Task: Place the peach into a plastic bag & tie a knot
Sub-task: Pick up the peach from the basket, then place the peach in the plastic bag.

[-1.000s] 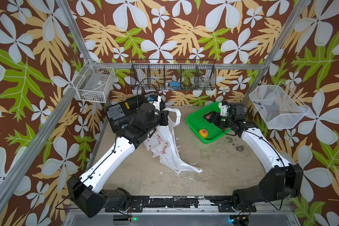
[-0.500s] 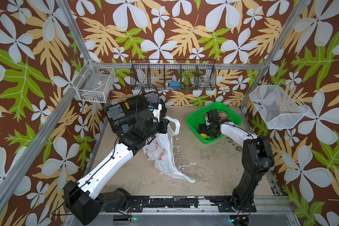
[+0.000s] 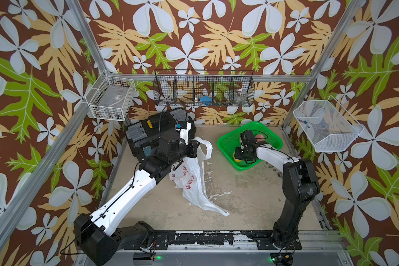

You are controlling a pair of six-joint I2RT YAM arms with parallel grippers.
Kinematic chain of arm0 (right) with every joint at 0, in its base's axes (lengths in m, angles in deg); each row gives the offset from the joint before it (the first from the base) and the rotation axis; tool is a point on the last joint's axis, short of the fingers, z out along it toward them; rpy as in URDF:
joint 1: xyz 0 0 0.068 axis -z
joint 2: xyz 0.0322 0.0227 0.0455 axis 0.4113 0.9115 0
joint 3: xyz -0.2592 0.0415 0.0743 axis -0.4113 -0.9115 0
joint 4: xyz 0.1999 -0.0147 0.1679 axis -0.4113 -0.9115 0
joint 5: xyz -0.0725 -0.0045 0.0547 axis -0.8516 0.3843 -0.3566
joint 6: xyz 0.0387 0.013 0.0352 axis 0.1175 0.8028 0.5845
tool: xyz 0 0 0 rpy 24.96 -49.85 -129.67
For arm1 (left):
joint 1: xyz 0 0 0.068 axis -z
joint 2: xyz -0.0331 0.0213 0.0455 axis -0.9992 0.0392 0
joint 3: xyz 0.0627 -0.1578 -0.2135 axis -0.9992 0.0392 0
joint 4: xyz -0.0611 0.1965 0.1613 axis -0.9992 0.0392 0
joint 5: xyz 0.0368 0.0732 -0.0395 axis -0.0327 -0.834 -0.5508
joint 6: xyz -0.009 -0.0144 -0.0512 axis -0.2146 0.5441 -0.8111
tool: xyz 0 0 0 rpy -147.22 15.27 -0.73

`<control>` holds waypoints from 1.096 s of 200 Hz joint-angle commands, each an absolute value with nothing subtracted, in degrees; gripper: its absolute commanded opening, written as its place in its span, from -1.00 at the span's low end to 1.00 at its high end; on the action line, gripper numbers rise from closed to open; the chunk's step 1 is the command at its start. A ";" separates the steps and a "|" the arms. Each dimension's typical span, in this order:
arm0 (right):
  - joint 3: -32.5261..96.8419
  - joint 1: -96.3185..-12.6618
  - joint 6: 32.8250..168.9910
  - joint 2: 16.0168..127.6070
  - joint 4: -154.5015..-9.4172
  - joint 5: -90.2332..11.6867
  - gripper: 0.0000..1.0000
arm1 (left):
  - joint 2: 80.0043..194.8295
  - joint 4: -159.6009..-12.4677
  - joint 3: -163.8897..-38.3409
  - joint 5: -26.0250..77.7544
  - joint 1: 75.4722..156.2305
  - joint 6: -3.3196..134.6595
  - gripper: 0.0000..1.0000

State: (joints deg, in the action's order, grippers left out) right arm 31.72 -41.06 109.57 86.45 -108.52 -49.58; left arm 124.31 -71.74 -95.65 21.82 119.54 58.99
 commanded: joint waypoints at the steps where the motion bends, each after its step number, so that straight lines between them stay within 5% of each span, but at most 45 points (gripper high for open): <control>1: 29.53 -43.45 107.62 77.97 -107.09 -44.94 -0.34 | 124.65 -69.57 -96.80 20.50 119.48 58.37 -1.00; 40: 16.38 -54.24 112.41 60.05 -104.97 -25.80 -0.61 | 125.61 -66.84 -97.39 19.54 119.48 59.81 -1.00; 65: 12.89 -62.52 118.06 54.78 -103.05 -22.10 -0.79 | 126.98 -65.18 -98.47 21.96 119.48 59.36 -1.00; 137: 17.72 -71.66 128.74 61.87 -90.07 -17.65 -0.98 | 125.88 -65.48 -94.85 23.04 119.66 56.77 -1.00; 179: 15.42 -72.21 139.96 66.98 -82.21 -32.08 -0.81 | 124.74 -67.33 -94.65 23.57 120.01 53.11 -1.00; 219: 15.51 -72.47 141.65 68.28 -89.62 -58.44 -0.74 | 123.21 -76.90 -91.14 25.15 121.40 40.58 -1.00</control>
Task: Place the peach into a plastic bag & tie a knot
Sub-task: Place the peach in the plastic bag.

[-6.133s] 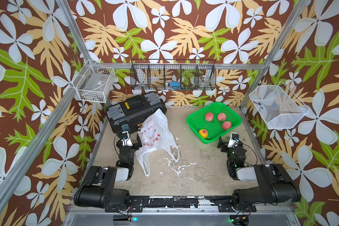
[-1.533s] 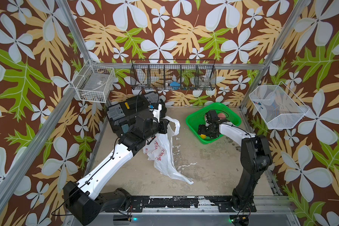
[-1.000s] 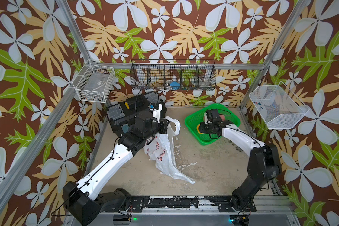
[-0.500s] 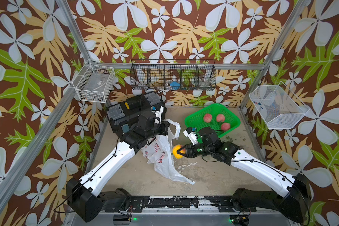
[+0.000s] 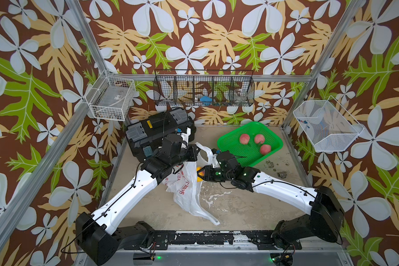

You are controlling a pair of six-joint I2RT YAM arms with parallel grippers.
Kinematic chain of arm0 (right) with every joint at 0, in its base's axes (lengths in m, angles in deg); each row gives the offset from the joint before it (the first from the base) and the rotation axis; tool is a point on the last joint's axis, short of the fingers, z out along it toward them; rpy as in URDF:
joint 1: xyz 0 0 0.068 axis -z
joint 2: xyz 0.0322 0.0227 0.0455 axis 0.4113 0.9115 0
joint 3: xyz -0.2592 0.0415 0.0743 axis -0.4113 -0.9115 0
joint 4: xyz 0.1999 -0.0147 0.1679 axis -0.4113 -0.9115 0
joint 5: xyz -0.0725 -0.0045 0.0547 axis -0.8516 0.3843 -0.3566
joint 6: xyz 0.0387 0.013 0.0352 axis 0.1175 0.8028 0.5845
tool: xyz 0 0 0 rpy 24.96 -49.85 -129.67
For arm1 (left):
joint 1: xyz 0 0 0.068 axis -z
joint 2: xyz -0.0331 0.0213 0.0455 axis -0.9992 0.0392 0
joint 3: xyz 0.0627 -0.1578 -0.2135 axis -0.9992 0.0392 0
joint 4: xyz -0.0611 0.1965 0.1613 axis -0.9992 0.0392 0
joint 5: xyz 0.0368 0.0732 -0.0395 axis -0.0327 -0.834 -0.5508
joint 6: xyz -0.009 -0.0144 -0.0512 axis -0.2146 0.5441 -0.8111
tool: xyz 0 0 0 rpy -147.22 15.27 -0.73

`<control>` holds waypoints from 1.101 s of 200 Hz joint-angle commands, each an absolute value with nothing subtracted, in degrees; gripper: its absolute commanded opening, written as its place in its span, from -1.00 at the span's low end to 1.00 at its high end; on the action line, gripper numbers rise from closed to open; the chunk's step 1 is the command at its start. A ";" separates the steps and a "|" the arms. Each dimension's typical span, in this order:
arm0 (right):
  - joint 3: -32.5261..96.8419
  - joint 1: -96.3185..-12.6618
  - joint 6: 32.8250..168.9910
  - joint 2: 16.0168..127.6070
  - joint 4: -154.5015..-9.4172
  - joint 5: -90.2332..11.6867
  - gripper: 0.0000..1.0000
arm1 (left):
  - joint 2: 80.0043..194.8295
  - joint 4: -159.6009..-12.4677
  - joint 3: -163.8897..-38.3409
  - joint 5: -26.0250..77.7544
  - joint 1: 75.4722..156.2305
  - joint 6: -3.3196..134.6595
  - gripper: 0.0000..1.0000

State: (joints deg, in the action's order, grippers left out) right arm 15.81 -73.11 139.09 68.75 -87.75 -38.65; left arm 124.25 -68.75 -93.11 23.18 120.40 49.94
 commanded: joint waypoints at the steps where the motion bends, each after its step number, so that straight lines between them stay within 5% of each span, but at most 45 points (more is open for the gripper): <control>1: 15.60 -72.42 141.46 68.24 -89.87 -59.25 -0.74 | 123.18 -77.31 -91.04 25.24 121.54 40.20 -1.00; 57: 22.46 -63.95 123.49 63.92 -98.54 -63.37 -0.74 | 122.54 -91.14 -89.11 26.13 126.78 29.56 -1.00; 127: 17.46 -64.01 119.36 74.30 -94.39 -50.54 -0.66 | 118.82 -103.89 -68.95 23.47 126.74 23.02 -1.00; 139: 17.86 -63.95 118.40 76.28 -93.65 -47.20 -0.51 | 118.14 -105.83 -65.82 22.98 126.73 21.93 -1.00; 164: 22.55 -64.61 113.98 78.74 -98.02 -40.65 0.17 | 116.30 -104.13 -64.34 20.55 126.69 22.73 -1.00; 185: 25.34 -64.46 111.22 76.87 -102.81 -37.79 0.55 | 115.68 -102.06 -64.74 18.50 126.52 24.06 -1.00; 220: 27.30 -62.06 109.10 69.40 -109.23 -34.79 0.59 | 117.20 -99.61 -66.06 17.41 125.74 24.86 -1.00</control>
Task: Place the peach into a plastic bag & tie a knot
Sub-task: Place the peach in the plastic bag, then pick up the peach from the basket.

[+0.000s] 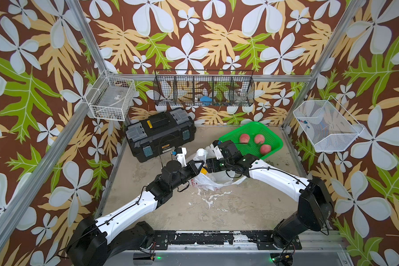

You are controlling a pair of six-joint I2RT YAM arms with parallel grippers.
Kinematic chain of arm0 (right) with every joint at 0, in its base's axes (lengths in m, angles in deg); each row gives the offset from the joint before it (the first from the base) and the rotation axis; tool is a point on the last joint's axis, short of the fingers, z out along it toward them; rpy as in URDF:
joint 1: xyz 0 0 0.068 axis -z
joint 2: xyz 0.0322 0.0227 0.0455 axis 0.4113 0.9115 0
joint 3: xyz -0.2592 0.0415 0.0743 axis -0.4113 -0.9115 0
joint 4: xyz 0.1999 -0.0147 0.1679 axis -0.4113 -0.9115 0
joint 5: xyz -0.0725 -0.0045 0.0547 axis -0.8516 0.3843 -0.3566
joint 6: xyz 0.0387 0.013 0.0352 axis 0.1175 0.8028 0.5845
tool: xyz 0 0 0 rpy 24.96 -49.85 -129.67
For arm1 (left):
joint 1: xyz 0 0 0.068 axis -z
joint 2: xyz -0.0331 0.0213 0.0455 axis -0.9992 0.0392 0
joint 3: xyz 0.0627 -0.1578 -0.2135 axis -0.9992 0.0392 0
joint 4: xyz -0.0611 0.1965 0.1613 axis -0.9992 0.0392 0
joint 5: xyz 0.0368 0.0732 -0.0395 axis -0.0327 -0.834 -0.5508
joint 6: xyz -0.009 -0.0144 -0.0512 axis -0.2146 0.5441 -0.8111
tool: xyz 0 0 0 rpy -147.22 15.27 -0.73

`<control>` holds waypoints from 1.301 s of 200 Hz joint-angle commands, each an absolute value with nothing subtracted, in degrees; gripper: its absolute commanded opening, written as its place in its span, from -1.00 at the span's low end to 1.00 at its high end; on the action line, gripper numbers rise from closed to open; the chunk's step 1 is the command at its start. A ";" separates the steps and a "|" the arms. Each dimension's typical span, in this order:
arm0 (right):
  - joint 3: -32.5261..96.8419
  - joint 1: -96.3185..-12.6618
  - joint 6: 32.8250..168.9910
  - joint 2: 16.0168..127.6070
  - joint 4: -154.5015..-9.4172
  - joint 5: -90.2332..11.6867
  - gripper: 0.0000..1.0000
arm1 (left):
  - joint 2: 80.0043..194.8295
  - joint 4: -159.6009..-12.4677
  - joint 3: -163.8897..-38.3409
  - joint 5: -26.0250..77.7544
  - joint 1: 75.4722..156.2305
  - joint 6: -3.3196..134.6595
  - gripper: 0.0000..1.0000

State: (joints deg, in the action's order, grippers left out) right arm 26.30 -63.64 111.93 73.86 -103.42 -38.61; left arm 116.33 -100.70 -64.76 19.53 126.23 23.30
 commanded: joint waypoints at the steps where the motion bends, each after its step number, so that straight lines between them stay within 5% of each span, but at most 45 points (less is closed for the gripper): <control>1: 27.30 -61.90 109.19 69.11 -109.34 -34.73 0.59 | 117.28 -99.34 -66.15 17.28 125.73 24.96 -1.00; 51: 26.15 -43.01 111.38 65.24 -107.41 -44.95 0.58 | 117.77 -96.92 -66.90 16.25 125.64 27.71 -1.00; 84: 33.64 -37.90 111.16 78.84 -104.35 -57.47 0.88 | 119.00 -96.37 -68.48 18.90 125.63 29.87 -1.00; 137: 53.37 -32.84 110.50 101.32 -106.71 -63.45 0.89 | 119.38 -93.65 -70.37 21.60 125.38 34.13 -1.00; 216: 64.89 -31.13 110.49 117.44 -105.89 -57.36 0.64 | 119.60 -92.60 -70.54 23.04 125.02 35.92 -1.00; 260: 66.12 -30.96 110.33 117.77 -106.45 -56.24 0.15 | 119.06 -92.02 -70.64 22.78 125.02 36.39 -1.00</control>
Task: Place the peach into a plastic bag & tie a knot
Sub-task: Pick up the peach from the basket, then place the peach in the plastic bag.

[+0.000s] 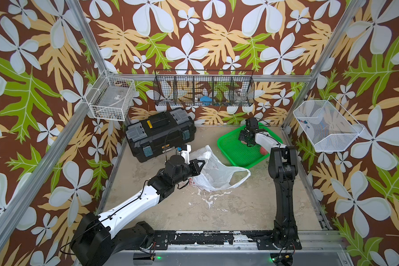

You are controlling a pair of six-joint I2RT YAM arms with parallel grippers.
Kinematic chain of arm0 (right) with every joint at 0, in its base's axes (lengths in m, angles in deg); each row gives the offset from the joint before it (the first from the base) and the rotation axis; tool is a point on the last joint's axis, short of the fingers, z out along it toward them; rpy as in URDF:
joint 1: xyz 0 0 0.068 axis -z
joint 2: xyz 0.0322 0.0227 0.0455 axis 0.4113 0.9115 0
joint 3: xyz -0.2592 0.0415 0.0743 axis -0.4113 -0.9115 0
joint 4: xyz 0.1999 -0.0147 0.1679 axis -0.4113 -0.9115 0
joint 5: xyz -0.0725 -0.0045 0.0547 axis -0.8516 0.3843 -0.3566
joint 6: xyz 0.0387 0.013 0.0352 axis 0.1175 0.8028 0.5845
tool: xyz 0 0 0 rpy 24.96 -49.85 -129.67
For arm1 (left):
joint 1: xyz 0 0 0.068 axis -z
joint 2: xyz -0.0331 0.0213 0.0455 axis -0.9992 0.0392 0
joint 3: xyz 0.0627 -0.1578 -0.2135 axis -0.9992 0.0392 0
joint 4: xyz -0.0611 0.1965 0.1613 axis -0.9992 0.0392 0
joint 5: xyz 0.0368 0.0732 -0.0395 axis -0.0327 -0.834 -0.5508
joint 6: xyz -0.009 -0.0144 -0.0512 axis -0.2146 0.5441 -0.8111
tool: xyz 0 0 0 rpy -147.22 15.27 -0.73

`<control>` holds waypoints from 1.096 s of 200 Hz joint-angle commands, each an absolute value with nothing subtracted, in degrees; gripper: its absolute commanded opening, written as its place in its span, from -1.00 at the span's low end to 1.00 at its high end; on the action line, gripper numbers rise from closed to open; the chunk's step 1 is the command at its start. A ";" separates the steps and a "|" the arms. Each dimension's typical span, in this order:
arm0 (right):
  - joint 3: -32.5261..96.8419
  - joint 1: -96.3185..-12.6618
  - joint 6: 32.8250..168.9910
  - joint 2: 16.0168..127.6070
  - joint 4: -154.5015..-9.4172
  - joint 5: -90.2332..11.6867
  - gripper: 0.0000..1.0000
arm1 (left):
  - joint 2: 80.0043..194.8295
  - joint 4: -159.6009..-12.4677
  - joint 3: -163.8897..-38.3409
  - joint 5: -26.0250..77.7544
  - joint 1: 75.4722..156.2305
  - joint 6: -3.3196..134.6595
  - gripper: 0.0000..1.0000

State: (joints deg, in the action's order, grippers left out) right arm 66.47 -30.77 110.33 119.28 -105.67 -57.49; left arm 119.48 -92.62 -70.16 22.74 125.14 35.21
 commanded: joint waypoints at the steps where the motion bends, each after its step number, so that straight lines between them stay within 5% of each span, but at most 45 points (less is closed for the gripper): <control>1: 65.91 -30.97 110.28 117.55 -106.37 -56.13 0.13 | 119.04 -91.99 -70.64 22.78 125.02 36.39 -1.00; 58: 46.70 -34.48 112.32 95.85 -101.64 -51.38 -0.15 | 119.42 -91.70 -71.25 21.92 124.94 37.92 -1.00; 136: 18.42 -55.68 112.38 57.77 -102.77 -34.02 -0.29 | 119.99 -90.25 -73.10 22.51 124.49 39.91 -1.00; 196: 17.71 -61.68 119.32 69.15 -91.07 -26.10 -0.27 | 120.37 -92.20 -72.91 23.92 124.49 39.81 -1.00; 219: 21.41 -63.50 119.39 75.15 -91.61 -28.86 0.02 | 121.12 -92.21 -72.94 23.92 124.49 40.17 -1.00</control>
State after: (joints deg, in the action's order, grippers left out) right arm 19.04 -62.18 117.92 71.33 -94.88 -29.62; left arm 120.57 -90.96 -72.63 23.20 124.66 39.27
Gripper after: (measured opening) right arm 0.550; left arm 0.049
